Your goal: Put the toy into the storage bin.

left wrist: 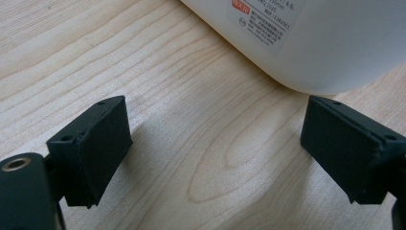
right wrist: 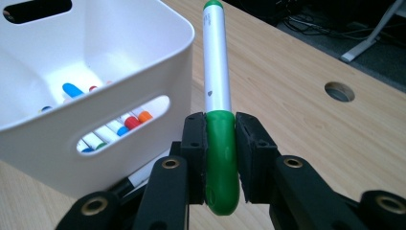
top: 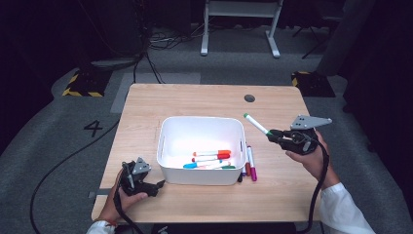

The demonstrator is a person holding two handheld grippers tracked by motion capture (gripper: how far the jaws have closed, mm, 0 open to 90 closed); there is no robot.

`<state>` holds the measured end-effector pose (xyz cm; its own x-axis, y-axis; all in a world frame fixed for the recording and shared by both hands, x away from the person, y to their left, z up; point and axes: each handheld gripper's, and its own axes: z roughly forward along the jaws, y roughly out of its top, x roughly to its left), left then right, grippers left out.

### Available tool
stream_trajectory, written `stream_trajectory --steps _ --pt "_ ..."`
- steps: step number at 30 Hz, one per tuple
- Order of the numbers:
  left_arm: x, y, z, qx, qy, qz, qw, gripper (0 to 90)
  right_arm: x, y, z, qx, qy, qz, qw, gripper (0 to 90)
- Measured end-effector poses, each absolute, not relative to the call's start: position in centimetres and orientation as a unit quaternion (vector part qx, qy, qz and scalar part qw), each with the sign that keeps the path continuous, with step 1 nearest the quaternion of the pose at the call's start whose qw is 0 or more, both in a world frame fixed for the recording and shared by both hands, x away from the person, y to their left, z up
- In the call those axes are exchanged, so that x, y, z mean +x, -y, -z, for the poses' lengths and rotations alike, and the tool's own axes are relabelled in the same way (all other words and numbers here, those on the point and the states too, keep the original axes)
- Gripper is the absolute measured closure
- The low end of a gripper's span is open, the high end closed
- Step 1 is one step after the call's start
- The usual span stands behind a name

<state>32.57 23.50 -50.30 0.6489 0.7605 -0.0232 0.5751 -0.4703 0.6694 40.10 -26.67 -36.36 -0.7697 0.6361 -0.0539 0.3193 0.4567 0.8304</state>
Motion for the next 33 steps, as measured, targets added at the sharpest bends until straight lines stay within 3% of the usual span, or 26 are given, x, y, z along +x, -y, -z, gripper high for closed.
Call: stream_trajectory --steps 18,33 --pt "32.6 -23.5 50.3 0.846 -0.395 -0.141 0.330 10.2 41.6 21.6 34.0 0.237 -0.849 -0.442 0.168 75.1" --pt "32.6 -23.5 50.3 0.846 -0.394 -0.141 0.331 10.2 43.1 15.6 35.0 0.158 -0.892 -0.399 0.139 75.2"
